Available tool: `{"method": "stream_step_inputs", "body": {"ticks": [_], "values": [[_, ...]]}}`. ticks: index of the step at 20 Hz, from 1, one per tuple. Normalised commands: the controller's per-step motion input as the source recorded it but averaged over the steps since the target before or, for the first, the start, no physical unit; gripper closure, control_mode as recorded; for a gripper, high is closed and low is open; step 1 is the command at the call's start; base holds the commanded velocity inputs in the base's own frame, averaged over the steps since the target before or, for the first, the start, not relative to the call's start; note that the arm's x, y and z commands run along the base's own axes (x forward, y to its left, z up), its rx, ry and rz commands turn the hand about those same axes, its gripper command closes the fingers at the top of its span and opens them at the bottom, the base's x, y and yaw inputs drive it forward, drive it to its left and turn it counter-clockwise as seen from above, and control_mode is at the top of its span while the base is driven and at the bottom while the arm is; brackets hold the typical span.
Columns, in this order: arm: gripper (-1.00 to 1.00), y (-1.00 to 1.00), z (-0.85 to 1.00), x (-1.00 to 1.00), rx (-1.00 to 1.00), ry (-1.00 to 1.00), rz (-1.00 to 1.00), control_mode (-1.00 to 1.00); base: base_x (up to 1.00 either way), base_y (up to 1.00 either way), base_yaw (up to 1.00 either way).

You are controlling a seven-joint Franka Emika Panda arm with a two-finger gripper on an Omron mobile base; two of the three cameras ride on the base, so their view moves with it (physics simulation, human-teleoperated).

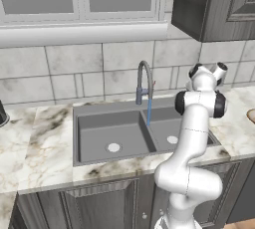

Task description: Rinse each bowl for a few seconds and place them down in the sink or on the counter.

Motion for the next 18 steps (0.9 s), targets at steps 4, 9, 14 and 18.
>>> {"method": "stream_step_inputs", "body": {"ticks": [4, 9, 14, 18], "values": [[-1.0, 0.0, 0.1, -0.11, 0.01, -0.09, 0.0, -1.0, 0.0, 0.0, 0.0], [-1.0, 0.07, 0.11, -0.22, 0.01, -0.12, 0.0, -1.0, 0.0, 0.0, 0.0], [-1.0, 0.28, 0.02, -0.37, -0.01, -0.18, 0.0, -1.0, 0.0, 0.0, 0.0], [-1.0, 0.36, 0.0, -0.43, -0.05, -0.21, 0.0, -1.0, 0.0, 0.0, 0.0]]}}
